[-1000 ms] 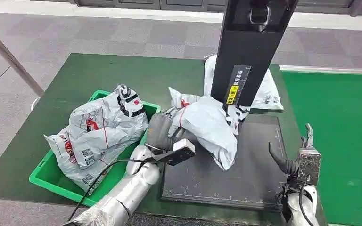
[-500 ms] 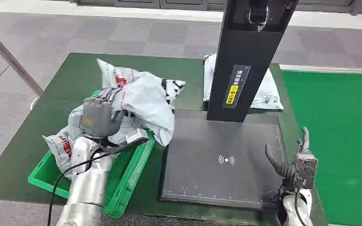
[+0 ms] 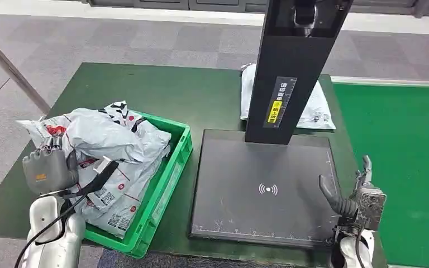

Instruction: Moved the parcel from conveyor to table for the left to box.

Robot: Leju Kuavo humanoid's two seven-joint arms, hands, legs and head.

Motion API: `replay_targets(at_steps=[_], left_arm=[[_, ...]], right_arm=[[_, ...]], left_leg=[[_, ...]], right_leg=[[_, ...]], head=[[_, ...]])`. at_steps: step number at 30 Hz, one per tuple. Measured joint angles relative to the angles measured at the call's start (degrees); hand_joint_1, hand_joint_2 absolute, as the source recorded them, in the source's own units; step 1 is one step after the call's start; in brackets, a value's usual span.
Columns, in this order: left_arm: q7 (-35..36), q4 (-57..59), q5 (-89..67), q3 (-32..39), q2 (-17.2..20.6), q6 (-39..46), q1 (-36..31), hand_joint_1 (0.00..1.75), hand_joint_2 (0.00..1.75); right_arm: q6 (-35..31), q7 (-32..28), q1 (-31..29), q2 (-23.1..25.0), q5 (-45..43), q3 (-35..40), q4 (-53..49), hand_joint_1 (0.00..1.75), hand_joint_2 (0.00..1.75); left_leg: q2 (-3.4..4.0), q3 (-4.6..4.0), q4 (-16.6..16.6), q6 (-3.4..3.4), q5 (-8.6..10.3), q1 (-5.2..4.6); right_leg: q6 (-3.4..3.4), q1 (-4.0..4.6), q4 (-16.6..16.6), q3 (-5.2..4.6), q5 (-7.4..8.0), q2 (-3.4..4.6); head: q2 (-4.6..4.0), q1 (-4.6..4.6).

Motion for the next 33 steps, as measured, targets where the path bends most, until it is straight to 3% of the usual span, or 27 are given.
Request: replay_targets(at_steps=[1, 5, 8, 14, 21, 27, 33], left_arm=[[0.6, 0.0, 0.0, -0.3, 0.6, 0.0, 0.4, 0.00, 1.75], [4.7, 2.1, 0.9, -4.0, 3.3, -1.4, 3.1, 0.00, 1.75], [3.0, 3.0, 5.6, -7.6, 5.9, -6.8, 4.8, 0.00, 1.75], [-3.8, 1.7, 15.4, -12.8, 10.4, -7.2, 8.3, 0.00, 1.75], [-7.4, -0.9, 19.5, -16.0, 12.8, -11.7, 11.0, 0.00, 1.75], [-16.3, -3.3, 32.2, -17.2, 14.0, -12.2, 13.9, 0.00, 1.75], [-17.1, -4.4, 33.1, -17.2, 14.0, -12.1, 14.9, 0.00, 1.75]], right_arm=[[0.2, 0.0, 0.0, 0.0, 0.0, -0.1, -0.1, 0.00, 1.75], [1.3, 1.0, 1.2, 0.0, 0.2, -0.3, -1.5, 0.00, 1.75], [2.9, 1.6, 2.0, 0.0, -0.3, -1.2, -2.7, 0.00, 1.75], [4.7, 2.4, 2.1, -0.1, -0.3, -2.2, -3.7, 0.00, 1.75], [5.6, 2.8, 2.1, -0.2, 0.1, -2.6, -3.8, 0.00, 1.75], [7.5, 2.6, 1.7, -0.6, 0.2, -3.3, -3.6, 0.00, 1.75], [7.8, 2.6, 1.7, -0.6, 0.2, -3.6, -3.6, 0.00, 1.75]], left_leg=[[0.01, 0.01, 0.0, 0.00, 0.00, 0.00], [0.08, 0.04, 0.0, -0.03, -0.04, -0.01], [0.00, 0.19, 0.0, -0.04, -0.06, -0.04], [0.09, 0.63, -0.1, -0.19, -0.19, -0.03], [0.05, 0.80, -0.1, -0.20, -0.19, -0.03], [-0.13, 0.77, -0.1, -0.18, -0.17, -0.02], [-0.09, 0.76, -0.1, -0.18, -0.16, -0.02]], right_leg=[[0.00, 0.00, 0.0, 0.01, 0.00, 0.01], [0.00, -0.01, 0.0, 0.01, 0.00, 0.05], [-0.03, -0.04, 0.0, 0.21, -0.05, -0.02], [-0.15, -0.03, 0.0, 0.54, -0.17, 0.05], [-0.16, -0.03, 0.0, 0.73, -0.20, -0.02], [-0.14, -0.02, 0.0, 0.76, -0.25, -0.17], [-0.15, -0.02, 0.0, 0.73, -0.23, -0.14]], head=[[0.00, 0.02], [0.00, 0.02], [0.00, 0.04], [0.00, 0.02], [0.00, 0.02], [-0.02, 0.02], [0.00, 0.00]])
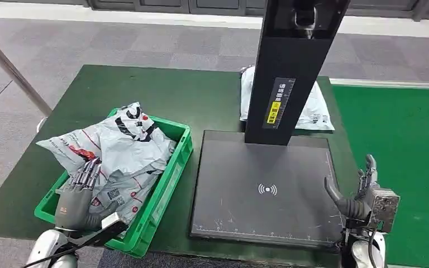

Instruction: Moved the parcel from conveyor to table for the left to box.

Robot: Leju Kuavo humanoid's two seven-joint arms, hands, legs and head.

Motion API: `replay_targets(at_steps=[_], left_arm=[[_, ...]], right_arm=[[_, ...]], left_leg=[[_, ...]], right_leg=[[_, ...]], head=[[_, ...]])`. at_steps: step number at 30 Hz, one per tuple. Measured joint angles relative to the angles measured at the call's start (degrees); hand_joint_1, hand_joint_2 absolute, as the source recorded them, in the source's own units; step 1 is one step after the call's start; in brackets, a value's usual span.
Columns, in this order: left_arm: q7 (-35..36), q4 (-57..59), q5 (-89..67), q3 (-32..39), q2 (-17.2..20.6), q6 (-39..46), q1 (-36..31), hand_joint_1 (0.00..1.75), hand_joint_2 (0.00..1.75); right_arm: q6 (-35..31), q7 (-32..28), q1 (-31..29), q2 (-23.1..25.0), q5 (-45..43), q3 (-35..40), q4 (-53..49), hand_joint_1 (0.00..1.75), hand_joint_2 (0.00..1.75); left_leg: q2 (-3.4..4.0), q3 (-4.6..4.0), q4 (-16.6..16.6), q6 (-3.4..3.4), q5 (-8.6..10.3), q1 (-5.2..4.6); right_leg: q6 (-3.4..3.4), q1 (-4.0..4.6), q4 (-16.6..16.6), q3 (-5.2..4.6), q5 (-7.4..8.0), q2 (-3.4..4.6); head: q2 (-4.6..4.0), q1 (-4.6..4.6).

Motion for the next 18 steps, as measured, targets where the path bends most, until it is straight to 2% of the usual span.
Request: replay_targets(at_steps=[4, 9, 12, 16, 18], left_arm=[[-0.4, -0.3, 0.5, 0.0, 0.0, 0.1, 0.3, 0.00, 1.75], [-11.2, -2.7, 14.9, 0.0, -0.4, -0.8, 0.7, 0.00, 1.75], [-14.7, -4.3, 20.5, 0.0, -1.3, -1.9, 0.3, 0.00, 1.75], [-17.7, -5.2, 27.0, -0.3, -3.9, -2.1, -2.7, 0.00, 1.75], [-17.4, -4.7, 27.1, -1.4, -5.5, 1.4, -5.2, 0.00, 1.75]], right_arm=[[0.0, 0.0, 0.0, 0.0, 0.0, -0.1, 0.0, 0.00, 1.75], [1.0, -0.4, -0.7, 0.0, -0.1, -0.1, 0.4, 0.00, 1.75], [1.2, -1.0, -1.2, 0.0, -0.3, -0.1, 0.8, 0.00, 1.75], [1.2, -2.2, -1.6, 0.0, -0.3, 0.0, 1.0, 0.00, 1.75], [0.5, -2.8, -1.8, 0.3, -0.1, 0.5, 1.0, 0.00, 1.75]], left_leg=[[-0.01, -0.03, 0.0, -0.01, -0.02, 0.00], [-0.01, -0.14, 0.0, -0.04, -0.04, 0.01], [-0.01, -0.14, 0.0, -0.03, -0.04, 0.01], [-0.05, -0.15, 0.0, -0.02, -0.02, 0.01], [-0.08, -0.16, 0.0, -0.01, 0.02, 0.01]], right_leg=[[0.00, 0.00, 0.0, -0.03, -0.01, 0.00], [0.00, 0.01, 0.0, -0.16, -0.01, 0.05], [0.00, 0.01, 0.0, -0.16, -0.01, 0.05], [0.00, 0.01, 0.0, -0.14, 0.00, -0.01], [0.02, 0.01, 0.0, -0.14, 0.03, -0.03]], head=[[0.00, 0.02], [0.00, 0.00], [0.00, 0.00], [0.00, 0.02], [0.00, 0.00]])
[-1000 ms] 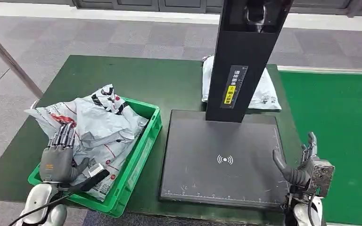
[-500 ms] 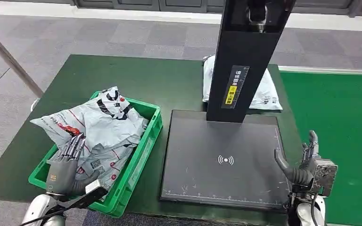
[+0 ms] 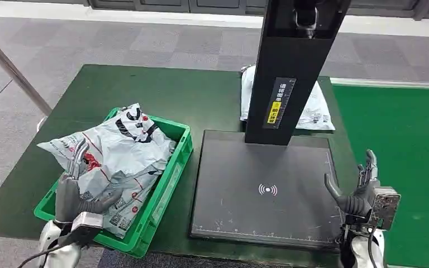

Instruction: Moved the parcel from conveyor to table for the left to box.

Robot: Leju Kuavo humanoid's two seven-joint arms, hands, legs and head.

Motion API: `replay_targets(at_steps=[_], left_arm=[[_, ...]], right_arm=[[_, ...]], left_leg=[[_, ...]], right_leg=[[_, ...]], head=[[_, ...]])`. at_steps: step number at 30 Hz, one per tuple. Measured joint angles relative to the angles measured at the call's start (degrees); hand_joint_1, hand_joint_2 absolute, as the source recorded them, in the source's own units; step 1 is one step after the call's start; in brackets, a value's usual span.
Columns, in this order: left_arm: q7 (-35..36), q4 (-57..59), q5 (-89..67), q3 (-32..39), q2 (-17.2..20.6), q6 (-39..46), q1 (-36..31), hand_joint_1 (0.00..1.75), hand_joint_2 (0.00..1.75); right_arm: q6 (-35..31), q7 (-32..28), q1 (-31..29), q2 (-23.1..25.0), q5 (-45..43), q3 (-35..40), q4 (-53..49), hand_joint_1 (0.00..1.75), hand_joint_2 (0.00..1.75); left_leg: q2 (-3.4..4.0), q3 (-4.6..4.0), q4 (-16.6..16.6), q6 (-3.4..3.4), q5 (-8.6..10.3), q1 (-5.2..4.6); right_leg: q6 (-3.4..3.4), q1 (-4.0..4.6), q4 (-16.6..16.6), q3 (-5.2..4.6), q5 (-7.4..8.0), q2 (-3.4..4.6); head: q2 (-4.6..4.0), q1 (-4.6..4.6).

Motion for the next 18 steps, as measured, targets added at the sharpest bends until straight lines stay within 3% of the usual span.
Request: replay_targets(at_steps=[4, 8, 18], left_arm=[[3.6, 4.1, 0.4, -2.7, -4.5, 9.5, -9.0, 0.00, 1.75], [3.6, 9.4, -0.6, -2.9, -8.7, 10.4, -15.4, 0.00, 1.75], [2.7, 14.8, -0.8, -2.8, -12.2, 10.6, -20.3, 0.00, 1.75]], right_arm=[[-2.5, -0.4, -1.1, 1.2, 0.3, 2.4, 0.3, 0.00, 1.75], [-3.8, -0.5, -2.3, 2.3, 0.5, 4.6, 1.2, 0.00, 1.75], [-3.9, -0.8, -3.0, 3.2, 0.6, 5.7, 2.4, 0.00, 1.75]], left_leg=[[-0.09, -0.07, 0.0, 0.03, 0.14, 0.00], [-0.06, -0.09, 0.0, 0.01, 0.20, 0.00], [-0.04, -0.20, 0.0, 0.01, 0.19, 0.00]], right_leg=[[-0.01, 0.00, 0.0, -0.01, 0.12, -0.08], [0.00, 0.00, 0.0, -0.05, 0.21, -0.05], [0.00, 0.00, 0.0, -0.15, 0.20, -0.02]], head=[[0.00, 0.00], [-0.02, 0.02], [0.00, 0.00]])
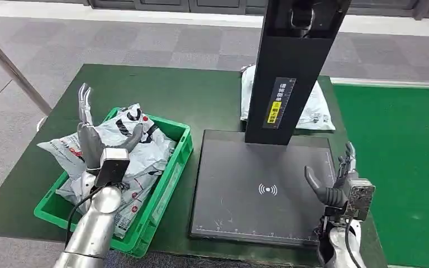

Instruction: Moved the parcel from conveyor to table for the left to box.

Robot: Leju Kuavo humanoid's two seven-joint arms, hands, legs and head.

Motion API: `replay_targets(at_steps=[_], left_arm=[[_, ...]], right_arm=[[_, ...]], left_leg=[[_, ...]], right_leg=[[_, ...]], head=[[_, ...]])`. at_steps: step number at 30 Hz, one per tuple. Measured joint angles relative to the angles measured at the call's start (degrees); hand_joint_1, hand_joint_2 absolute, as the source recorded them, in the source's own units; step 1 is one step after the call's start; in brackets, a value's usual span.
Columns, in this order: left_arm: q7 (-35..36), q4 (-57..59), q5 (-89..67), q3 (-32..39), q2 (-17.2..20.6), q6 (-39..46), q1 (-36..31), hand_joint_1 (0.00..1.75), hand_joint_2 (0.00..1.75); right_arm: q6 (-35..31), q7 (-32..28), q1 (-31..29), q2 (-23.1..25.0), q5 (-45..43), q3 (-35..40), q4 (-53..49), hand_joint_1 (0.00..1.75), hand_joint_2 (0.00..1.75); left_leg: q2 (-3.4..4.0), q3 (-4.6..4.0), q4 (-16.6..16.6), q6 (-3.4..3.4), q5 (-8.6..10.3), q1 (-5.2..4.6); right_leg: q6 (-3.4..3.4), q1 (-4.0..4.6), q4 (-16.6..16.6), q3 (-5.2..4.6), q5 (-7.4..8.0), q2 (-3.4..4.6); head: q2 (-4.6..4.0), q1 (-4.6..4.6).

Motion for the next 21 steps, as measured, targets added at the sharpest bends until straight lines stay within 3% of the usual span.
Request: replay_targets(at_steps=[4, 7, 8, 9, 10, 11, 12, 13, 16, 21], left_arm=[[-0.2, 1.3, 3.1, -0.3, -0.5, -1.8, -0.8, 0.00, 1.75], [0.7, 3.6, 11.3, -3.3, -1.1, -12.3, -2.6, 0.00, 1.75], [0.7, 5.0, 14.5, -5.1, -1.8, -16.0, -3.2, 0.00, 0.00], [0.3, 6.9, 17.8, -7.0, -2.7, -18.9, -4.2, 0.00, 0.00], [-0.3, 8.7, 20.0, -8.4, -3.6, -20.4, -5.3, 0.00, 0.00], [-1.2, 11.0, 22.0, -9.9, -4.6, -21.3, -6.5, 0.00, 1.75], [-2.3, 13.8, 23.6, -11.7, -5.6, -21.5, -7.8, 0.00, 1.75], [-3.6, 16.6, 24.9, -13.4, -6.7, -21.5, -9.2, 0.00, 1.75], [-5.9, 25.0, 33.5, -18.9, -9.6, -21.9, -12.7, 0.00, 1.75], [-8.3, 35.4, 44.1, -33.1, -11.7, -12.5, -15.0, 0.00, 1.75]], right_arm=[[0.4, 0.0, 0.0, 0.2, -0.4, 0.0, 0.1, 0.00, 1.75], [2.0, -1.1, -0.7, 0.7, -1.5, 1.0, 0.4, 0.00, 1.75], [2.6, -1.9, -1.3, 0.9, -1.9, 1.6, 0.8, 0.00, 1.75], [3.0, -2.5, -2.2, 1.2, -2.3, 2.2, 1.2, 0.00, 1.75], [3.5, -3.0, -3.2, 1.4, -2.8, 2.9, 1.9, 0.00, 0.00], [3.5, -3.5, -4.2, 1.7, -3.2, 3.7, 2.6, 0.00, 0.00], [3.4, -3.8, -5.3, 2.1, -3.8, 4.6, 3.5, 0.00, 0.00], [3.4, -4.1, -6.2, 2.3, -4.6, 5.5, 4.5, 0.00, 1.75], [1.0, -5.8, -7.6, 3.1, -6.9, 8.0, 6.9, 0.00, 1.75], [-3.7, -6.6, -7.2, 3.6, -9.8, 10.1, 8.2, 0.00, 1.75]], left_leg=[[0.00, -0.02, 0.0, 0.00, 0.00, 0.00], [-0.03, -0.04, 0.0, 0.05, 0.04, -0.01], [-0.02, -0.06, 0.0, 0.05, 0.05, -0.01], [0.00, -0.08, 0.0, 0.05, 0.06, -0.01], [0.01, -0.10, 0.1, 0.06, 0.07, -0.01], [0.01, -0.11, 0.1, 0.06, 0.08, -0.01], [0.03, -0.11, 0.1, 0.08, 0.10, -0.02], [0.03, -0.11, 0.1, 0.09, 0.11, -0.02], [-0.07, -0.14, 0.1, 0.10, 0.13, -0.02], [0.00, -0.22, 0.1, 0.10, 0.11, -0.02]], right_leg=[[0.00, 0.00, 0.0, -0.04, 0.00, 0.01], [0.01, -0.01, 0.0, -0.03, 0.01, -0.01], [0.03, -0.01, 0.0, -0.04, 0.03, -0.01], [0.06, -0.02, 0.0, -0.06, 0.07, 0.00], [0.04, -0.02, 0.0, -0.09, 0.12, 0.01], [0.08, -0.02, 0.0, -0.11, 0.18, 0.01], [0.09, -0.02, 0.0, -0.11, 0.19, 0.02], [0.11, -0.03, 0.0, -0.12, 0.20, 0.01], [0.11, -0.02, 0.0, -0.10, 0.20, -0.05], [0.11, -0.02, 0.0, -0.19, 0.19, 0.01]], head=[[0.00, 0.00], [0.00, 0.00], [0.00, 0.02], [0.00, 0.02], [0.00, 0.02], [0.00, 0.02], [0.00, 0.02], [0.00, 0.02], [0.00, 0.04], [0.00, 0.02]])
